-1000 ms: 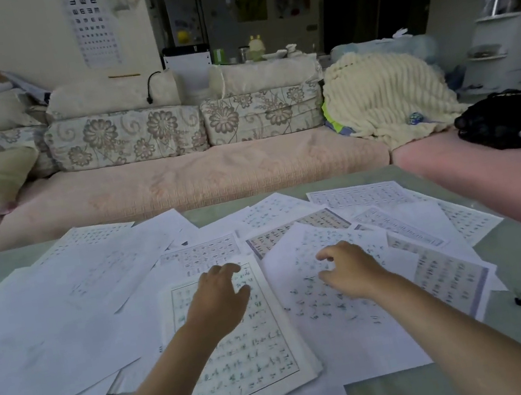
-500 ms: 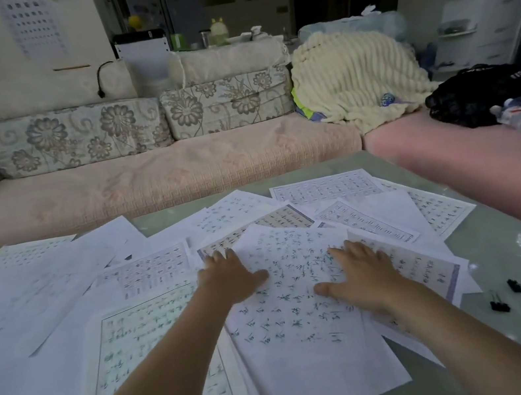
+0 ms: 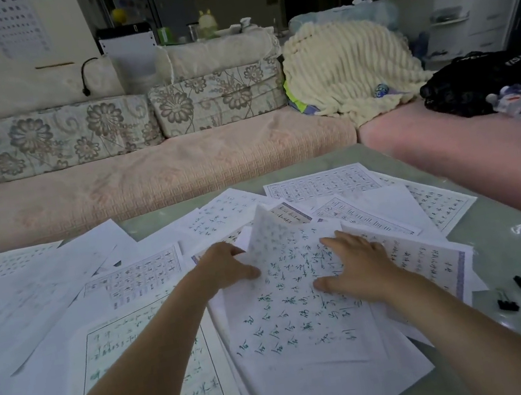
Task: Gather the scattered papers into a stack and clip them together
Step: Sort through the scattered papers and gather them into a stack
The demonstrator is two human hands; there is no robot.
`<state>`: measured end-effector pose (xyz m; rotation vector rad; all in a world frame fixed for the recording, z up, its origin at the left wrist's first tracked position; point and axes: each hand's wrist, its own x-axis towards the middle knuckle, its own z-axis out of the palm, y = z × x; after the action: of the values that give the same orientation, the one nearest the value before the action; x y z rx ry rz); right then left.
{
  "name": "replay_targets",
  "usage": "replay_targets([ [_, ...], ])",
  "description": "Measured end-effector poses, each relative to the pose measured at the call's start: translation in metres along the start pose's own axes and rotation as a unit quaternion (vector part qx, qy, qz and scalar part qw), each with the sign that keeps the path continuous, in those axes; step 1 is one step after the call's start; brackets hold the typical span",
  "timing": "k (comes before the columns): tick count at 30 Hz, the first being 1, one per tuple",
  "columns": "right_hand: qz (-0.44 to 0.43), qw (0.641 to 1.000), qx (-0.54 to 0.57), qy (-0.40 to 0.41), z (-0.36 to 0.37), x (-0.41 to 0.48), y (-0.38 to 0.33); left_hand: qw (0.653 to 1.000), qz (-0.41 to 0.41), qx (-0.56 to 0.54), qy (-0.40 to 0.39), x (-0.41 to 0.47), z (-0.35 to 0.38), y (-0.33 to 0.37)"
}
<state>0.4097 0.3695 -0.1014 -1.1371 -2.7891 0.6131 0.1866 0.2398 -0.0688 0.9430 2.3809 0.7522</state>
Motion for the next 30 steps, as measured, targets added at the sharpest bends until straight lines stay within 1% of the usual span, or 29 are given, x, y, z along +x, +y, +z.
replay_targets([
  [2,0.010,0.999,0.038,0.015,-0.002,0.000,-0.002,0.995,0.014,-0.096,0.008,-0.008,-0.004,0.001],
  [4,0.037,0.991,0.117,0.060,-0.004,0.000,-0.005,0.983,0.028,-0.178,0.019,-0.017,-0.011,0.001],
  [6,0.072,0.962,0.239,0.112,-0.010,-0.003,-0.011,0.966,0.043,-0.256,0.025,-0.030,-0.018,0.000],
  [7,0.089,0.939,0.305,0.131,-0.013,-0.002,-0.013,0.953,0.044,-0.300,0.023,-0.035,-0.020,-0.002],
  [9,0.100,0.894,0.413,0.139,-0.023,-0.003,-0.017,0.924,0.050,-0.378,0.006,-0.043,-0.023,-0.006],
  [10,0.095,0.884,0.434,0.142,-0.026,-0.003,-0.017,0.912,0.049,-0.406,0.000,-0.045,-0.022,-0.008],
  [13,0.074,0.884,0.426,0.177,-0.029,-0.008,-0.017,0.868,0.008,-0.496,-0.013,-0.049,-0.018,-0.013],
  [14,0.072,0.892,0.403,0.191,-0.031,-0.011,-0.017,0.855,-0.004,-0.517,-0.028,-0.050,-0.016,-0.015],
  [15,0.070,0.904,0.373,0.197,-0.031,-0.014,-0.015,0.852,-0.014,-0.521,-0.047,-0.053,-0.013,-0.016],
  [16,0.070,0.917,0.342,0.193,-0.031,-0.016,-0.011,0.866,-0.021,-0.496,-0.062,-0.055,-0.010,-0.017],
  [17,0.075,0.927,0.317,0.184,-0.031,-0.016,-0.007,0.890,-0.029,-0.449,-0.067,-0.058,-0.006,-0.018],
  [18,0.077,0.935,0.302,0.170,-0.033,-0.018,-0.003,0.913,-0.037,-0.401,-0.060,-0.060,-0.003,-0.018],
  [19,0.087,0.940,0.290,0.155,-0.036,-0.019,0.001,0.926,-0.045,-0.373,-0.046,-0.060,0.000,-0.018],
  [23,0.100,0.961,0.248,0.062,-0.043,-0.026,0.016,0.919,-0.074,-0.386,0.022,-0.054,0.003,-0.013],
  [25,0.089,0.966,0.239,0.034,-0.041,-0.030,0.021,0.913,-0.083,-0.397,0.034,-0.054,0.003,-0.009],
  [27,0.082,0.966,0.243,0.030,-0.038,-0.033,0.022,0.896,-0.086,-0.434,0.034,-0.053,0.004,-0.005],
  [29,0.076,0.967,0.242,0.036,-0.035,-0.032,0.020,0.877,-0.075,-0.474,0.013,-0.056,0.007,-0.001],
  [30,0.069,0.968,0.239,0.035,-0.034,-0.031,0.018,0.880,-0.067,-0.469,0.003,-0.056,0.009,-0.001],
])
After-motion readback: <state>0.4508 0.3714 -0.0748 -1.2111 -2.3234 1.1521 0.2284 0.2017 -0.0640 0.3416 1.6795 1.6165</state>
